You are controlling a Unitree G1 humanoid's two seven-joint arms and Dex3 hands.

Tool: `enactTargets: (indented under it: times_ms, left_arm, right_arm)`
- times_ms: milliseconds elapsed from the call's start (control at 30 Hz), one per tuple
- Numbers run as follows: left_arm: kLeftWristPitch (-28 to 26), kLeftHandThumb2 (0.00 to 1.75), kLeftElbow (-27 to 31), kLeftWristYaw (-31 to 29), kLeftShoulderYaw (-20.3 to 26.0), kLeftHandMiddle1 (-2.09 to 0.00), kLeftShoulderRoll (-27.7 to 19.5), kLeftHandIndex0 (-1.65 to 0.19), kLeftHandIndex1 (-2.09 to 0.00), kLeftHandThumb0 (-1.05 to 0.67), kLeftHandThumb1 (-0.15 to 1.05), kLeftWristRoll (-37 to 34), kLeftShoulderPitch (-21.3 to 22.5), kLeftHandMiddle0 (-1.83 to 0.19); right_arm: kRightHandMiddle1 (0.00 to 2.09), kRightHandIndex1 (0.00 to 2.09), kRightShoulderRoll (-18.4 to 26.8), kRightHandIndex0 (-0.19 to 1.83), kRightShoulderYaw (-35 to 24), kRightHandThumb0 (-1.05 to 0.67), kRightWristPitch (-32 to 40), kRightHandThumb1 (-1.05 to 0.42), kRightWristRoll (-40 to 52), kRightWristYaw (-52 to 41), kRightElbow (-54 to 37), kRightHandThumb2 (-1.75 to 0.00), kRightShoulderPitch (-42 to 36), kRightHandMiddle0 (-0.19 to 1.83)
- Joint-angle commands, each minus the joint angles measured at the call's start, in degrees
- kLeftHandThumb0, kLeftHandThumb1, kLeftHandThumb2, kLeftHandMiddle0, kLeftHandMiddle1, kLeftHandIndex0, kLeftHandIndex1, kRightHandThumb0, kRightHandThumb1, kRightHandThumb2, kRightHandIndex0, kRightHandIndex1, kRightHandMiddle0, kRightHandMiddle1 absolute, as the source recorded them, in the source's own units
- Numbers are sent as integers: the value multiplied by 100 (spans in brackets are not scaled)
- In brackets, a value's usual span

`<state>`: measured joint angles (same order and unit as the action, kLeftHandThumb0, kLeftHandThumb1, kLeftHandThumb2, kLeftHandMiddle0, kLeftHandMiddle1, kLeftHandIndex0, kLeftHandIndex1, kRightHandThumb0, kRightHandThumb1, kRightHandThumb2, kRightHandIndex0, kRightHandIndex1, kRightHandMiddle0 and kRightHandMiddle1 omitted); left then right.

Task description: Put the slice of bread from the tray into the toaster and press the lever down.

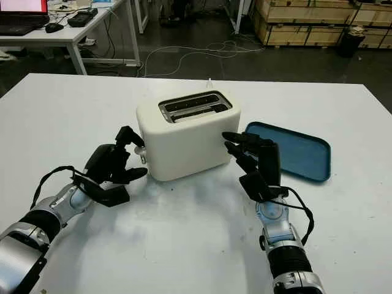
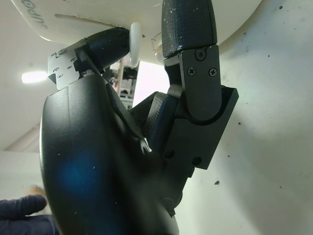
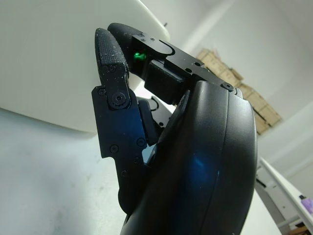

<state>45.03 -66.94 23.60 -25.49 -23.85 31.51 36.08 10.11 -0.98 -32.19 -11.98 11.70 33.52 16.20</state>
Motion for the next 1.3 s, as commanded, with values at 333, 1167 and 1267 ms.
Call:
enactTargets:
  times_ms: [333,1167,1267]
  left_arm:
    - [-120,71,247,-197,-46,-175,97,-100,-175,-103,92,79,20,-134]
    - [253,78,1556,322,1132,-175,-579,-89,-175,-96,92,-106,-224,-141]
    - [303,79,1595,546,1223,-175,-604,-81,-175,-94,92,0,-245,-139]
  right_arm:
    - [0,92,11,98,-17,-51,92,-92,-8,23,12,-3,17,119]
    - [0,94,1,99,-19,-51,57,-92,26,-27,49,-3,57,121]
    - [0,94,3,99,-17,-51,56,-92,12,-15,37,-3,49,121]
